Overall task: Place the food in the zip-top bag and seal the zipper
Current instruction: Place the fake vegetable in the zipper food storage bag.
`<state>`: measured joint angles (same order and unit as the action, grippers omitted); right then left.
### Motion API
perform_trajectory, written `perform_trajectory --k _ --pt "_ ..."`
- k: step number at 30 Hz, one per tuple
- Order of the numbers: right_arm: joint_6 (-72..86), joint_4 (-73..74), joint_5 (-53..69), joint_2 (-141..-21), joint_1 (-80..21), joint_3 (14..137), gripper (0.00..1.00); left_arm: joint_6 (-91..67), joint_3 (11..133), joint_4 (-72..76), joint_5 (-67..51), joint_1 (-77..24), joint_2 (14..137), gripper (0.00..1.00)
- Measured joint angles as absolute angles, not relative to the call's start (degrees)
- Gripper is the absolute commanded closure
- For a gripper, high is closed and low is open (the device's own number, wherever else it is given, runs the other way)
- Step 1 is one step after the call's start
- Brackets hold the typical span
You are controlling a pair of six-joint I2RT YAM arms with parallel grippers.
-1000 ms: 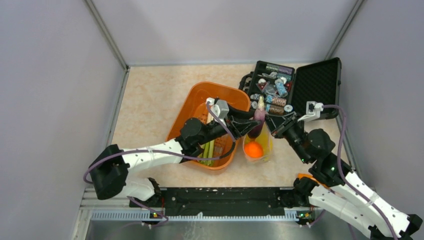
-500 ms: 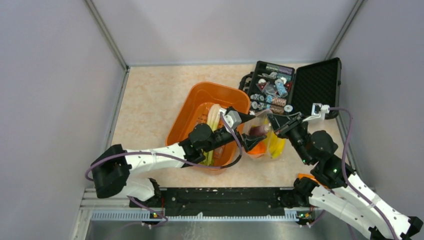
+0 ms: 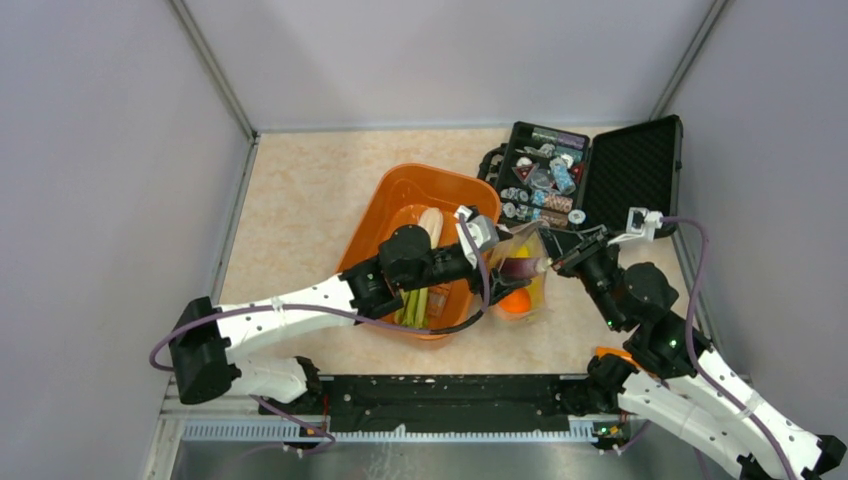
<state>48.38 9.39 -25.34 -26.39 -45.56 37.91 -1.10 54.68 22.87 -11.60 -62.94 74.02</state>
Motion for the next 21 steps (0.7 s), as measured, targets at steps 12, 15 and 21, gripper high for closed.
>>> perform_trajectory --k 12,15,21 --pt "48.03 9.89 -25.06 -26.94 -45.56 37.91 1.00 9.28 65.04 7.33 -22.55 -63.64 76.55 0.16" --pt "48.01 9.89 -24.84 -27.53 -45.56 37.91 1.00 11.16 68.12 3.57 -23.14 -64.01 78.83 0.17" --pt "48.03 9.85 -24.36 -27.90 -45.56 37.91 1.00 12.14 69.28 2.02 -22.02 -64.99 80.77 0.24"
